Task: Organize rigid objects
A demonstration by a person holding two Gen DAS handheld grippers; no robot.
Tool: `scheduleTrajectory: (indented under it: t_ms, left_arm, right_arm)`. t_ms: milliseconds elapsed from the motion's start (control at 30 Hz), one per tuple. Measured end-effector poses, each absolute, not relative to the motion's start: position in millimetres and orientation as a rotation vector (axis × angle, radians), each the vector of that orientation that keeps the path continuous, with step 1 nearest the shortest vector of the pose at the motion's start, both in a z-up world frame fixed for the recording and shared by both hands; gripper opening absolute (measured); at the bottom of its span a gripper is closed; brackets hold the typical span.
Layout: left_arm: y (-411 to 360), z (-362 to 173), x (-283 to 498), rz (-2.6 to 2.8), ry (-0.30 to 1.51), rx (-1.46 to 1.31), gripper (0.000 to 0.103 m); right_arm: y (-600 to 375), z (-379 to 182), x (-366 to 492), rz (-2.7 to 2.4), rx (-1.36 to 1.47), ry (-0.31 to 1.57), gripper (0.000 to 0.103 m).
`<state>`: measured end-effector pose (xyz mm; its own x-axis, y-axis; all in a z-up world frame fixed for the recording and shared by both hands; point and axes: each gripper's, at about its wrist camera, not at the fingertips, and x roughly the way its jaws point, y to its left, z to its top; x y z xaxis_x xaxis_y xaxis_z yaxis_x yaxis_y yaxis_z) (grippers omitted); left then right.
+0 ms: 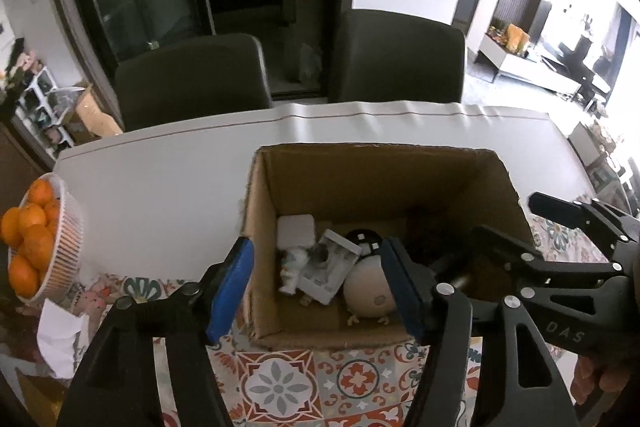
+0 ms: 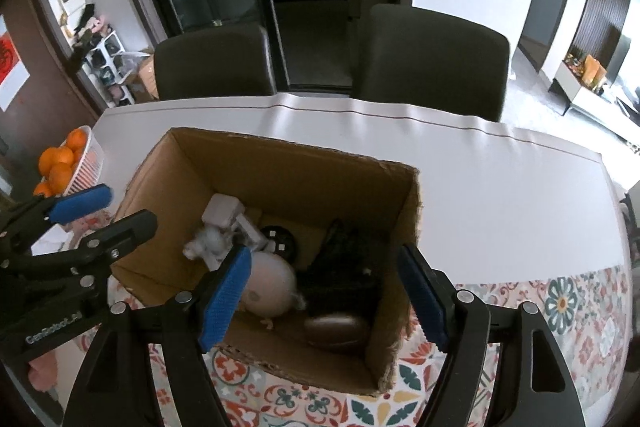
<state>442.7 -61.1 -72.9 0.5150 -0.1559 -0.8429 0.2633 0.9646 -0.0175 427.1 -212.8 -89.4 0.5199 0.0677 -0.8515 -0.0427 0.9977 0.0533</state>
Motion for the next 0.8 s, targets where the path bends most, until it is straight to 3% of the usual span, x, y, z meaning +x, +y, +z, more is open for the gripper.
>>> scheduleTrajectory:
  t_ms: [200,500,800]
  left_arm:
    - [-55.7,-51.1,416.2,-0.176,0.92,0.145,0.084]
    - [-45.9,-2.6,351.3,-0.097,0.755,0.136,0.103]
    - [-36.7,39.8,271.0,-0.053,0.597,0.115,0.103]
  right_arm:
    - [-214.1,-73.7,404.5,-0.001,0.005,0.962,0.081]
    - [-221.2,-23.4,341.2,-0.115,0.008,0.802,0.09]
    - [-219.7,22.8,259.6,-0.145,0.029,0.651,0.1]
